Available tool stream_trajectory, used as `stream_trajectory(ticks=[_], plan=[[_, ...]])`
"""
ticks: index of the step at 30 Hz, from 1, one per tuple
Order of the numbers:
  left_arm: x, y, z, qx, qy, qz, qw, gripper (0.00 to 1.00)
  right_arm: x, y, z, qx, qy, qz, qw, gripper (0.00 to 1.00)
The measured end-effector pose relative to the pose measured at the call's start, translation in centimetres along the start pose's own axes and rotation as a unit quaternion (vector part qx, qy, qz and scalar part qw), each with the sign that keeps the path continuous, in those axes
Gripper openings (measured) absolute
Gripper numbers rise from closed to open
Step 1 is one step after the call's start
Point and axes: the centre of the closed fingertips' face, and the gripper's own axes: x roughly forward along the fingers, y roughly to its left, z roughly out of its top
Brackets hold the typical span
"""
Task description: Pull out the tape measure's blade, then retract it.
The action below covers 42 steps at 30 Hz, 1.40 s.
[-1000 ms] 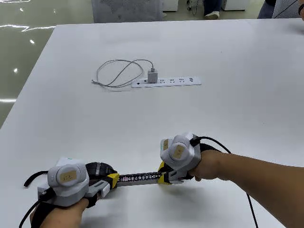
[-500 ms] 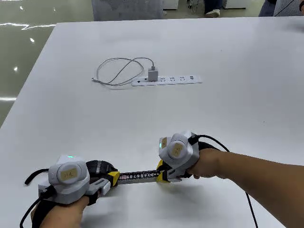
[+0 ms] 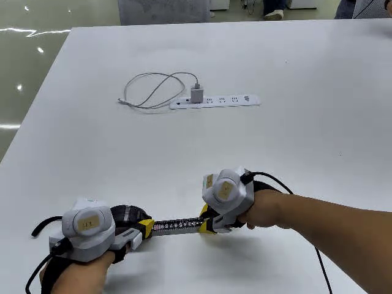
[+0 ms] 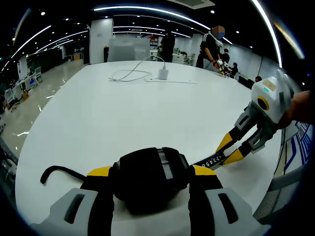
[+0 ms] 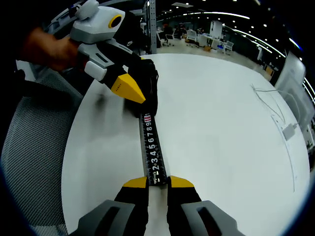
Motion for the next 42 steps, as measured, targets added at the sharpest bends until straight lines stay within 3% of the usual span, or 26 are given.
stream_trajectory(ticks=[42], plan=[[-0.1, -0.1, 0.0, 0.001, 0.002, -0.004, 1.0, 0.57, 0.8, 0.4, 1.4, 0.006, -0.025, 0.006, 0.9997, 0.1]])
